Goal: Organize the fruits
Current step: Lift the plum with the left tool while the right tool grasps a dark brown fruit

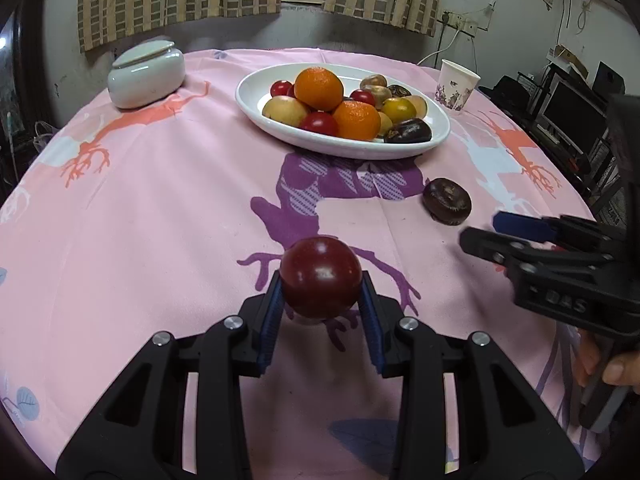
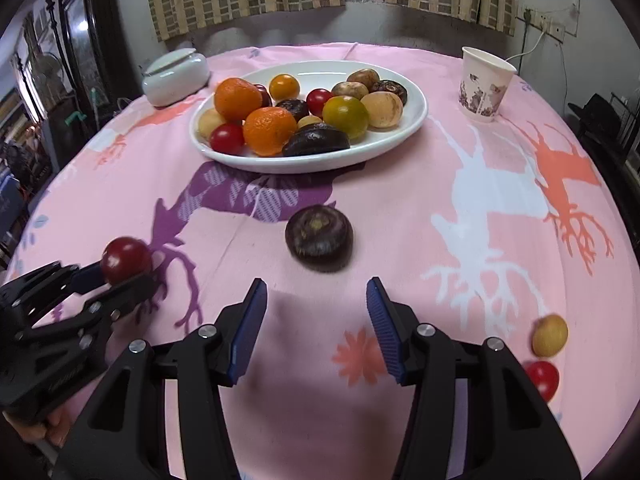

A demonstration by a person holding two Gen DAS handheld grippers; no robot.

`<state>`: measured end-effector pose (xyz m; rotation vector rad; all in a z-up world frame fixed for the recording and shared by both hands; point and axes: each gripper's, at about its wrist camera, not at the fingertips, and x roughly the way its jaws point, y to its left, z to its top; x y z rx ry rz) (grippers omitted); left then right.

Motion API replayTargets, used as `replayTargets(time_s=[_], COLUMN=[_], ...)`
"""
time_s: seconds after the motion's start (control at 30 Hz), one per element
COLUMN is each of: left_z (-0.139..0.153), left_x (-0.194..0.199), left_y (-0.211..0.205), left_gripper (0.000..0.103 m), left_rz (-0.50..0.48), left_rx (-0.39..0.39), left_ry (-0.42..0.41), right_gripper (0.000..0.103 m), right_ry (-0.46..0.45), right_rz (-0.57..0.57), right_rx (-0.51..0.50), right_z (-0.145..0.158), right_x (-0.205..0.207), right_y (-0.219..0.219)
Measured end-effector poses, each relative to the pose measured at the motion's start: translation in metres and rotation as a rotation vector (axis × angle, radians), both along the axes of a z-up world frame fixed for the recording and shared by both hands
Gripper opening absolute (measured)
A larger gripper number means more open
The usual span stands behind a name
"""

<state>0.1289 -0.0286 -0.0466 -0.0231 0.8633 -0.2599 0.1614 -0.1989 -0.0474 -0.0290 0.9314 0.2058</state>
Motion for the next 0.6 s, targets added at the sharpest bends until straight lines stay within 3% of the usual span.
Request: replayTargets(time_s=[0.37,0.47,0.6], left_z=[-0.006,-0.006,-0.006], left_x=[0.007,0.007,0.007], left_y=[0.004,0.004,0.004], left_gripper=[0.037,0.037,0.037], left_rz=[0.012,0.013,0.013], left_rx=[-0.026,-0.024,-0.022], left_ry=[0.031,0.031,0.029], right_gripper=[0.053,0.041,0.040], right_ry=[0.002,-0.014,-0.019], right_rz=[-0.023,-0.044,-0.056], right_rx=[-0.027,-0.026,0.001], right_z=[-0.013,-0.013,-0.013], right_x=[0.028,0.026,0.022], right_y=[0.014,0.012,0.006])
